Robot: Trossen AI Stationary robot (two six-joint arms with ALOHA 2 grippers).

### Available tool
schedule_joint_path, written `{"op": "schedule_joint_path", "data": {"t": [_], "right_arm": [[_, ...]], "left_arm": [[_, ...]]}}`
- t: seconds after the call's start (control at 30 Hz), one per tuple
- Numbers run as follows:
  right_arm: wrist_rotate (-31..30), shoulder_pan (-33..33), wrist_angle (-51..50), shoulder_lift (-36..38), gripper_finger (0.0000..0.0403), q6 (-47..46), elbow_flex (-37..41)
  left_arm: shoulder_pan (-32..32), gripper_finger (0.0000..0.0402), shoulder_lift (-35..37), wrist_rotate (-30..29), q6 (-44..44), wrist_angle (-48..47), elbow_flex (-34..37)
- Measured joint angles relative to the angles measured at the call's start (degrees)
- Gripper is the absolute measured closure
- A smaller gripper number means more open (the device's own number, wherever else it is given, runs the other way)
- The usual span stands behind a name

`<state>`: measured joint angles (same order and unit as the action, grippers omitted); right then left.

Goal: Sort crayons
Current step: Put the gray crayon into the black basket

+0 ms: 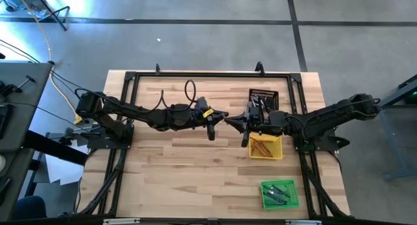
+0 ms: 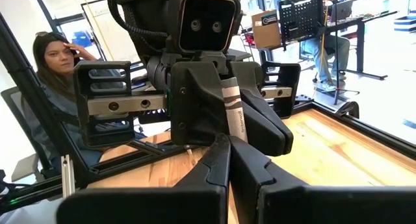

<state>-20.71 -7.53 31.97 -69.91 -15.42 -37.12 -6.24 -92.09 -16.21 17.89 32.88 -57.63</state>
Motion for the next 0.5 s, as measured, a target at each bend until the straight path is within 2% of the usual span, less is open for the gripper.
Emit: {"op": "schedule_joint_path", "data": {"t": [0.5], "right_arm": [[0.0,0.0,-0.8,0.0,0.0402,0.5,-0.1]], "left_arm": [[0.0,0.0402,0.0,-0.2,-0.2,-0.2,0.0]]}}
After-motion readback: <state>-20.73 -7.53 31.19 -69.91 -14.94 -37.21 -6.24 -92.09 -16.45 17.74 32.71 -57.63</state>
